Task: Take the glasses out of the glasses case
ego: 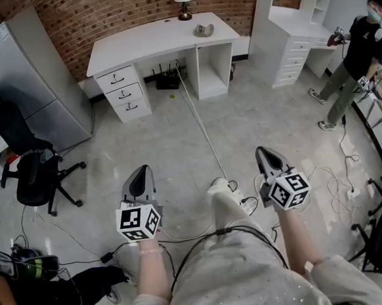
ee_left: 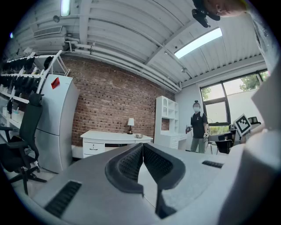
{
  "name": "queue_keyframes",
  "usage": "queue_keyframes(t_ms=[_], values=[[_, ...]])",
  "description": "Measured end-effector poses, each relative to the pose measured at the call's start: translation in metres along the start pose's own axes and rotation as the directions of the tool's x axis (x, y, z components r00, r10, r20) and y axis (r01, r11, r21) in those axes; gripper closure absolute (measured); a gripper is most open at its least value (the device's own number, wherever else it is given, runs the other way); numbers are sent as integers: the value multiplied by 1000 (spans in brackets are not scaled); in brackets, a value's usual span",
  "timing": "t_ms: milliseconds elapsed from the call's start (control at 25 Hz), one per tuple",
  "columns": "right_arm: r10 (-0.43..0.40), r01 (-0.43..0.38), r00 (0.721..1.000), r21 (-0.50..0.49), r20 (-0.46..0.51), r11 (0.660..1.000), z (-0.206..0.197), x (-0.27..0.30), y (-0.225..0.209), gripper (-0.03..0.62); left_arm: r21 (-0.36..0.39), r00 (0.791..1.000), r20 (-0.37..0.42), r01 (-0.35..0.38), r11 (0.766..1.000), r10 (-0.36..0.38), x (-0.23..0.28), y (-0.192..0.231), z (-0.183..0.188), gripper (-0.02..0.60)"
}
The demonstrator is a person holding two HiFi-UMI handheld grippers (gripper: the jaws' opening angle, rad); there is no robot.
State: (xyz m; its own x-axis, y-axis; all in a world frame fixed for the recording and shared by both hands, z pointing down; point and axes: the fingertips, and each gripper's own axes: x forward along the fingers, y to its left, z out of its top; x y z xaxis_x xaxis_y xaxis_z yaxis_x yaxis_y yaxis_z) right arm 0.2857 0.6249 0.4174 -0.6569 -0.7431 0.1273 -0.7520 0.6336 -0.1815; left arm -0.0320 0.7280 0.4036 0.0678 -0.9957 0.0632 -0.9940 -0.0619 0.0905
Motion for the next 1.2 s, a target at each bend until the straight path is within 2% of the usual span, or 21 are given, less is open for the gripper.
queue_keyframes(t_ms=[400,800,1200], values=[[3,-3,1000,1,4,1000,-5,67,-8,589,9,1000,-10,-3,1000,3,50,36,-3,575],[1,-3,999,-29,-41,1000,-3,176,-43,589,30,999,-43,3,1000,-1,161,82,4,575],[-63,63,998,29,-7,998,19,269,-103,588,24,998,-60,20,1000,-18,273,121,8,575]])
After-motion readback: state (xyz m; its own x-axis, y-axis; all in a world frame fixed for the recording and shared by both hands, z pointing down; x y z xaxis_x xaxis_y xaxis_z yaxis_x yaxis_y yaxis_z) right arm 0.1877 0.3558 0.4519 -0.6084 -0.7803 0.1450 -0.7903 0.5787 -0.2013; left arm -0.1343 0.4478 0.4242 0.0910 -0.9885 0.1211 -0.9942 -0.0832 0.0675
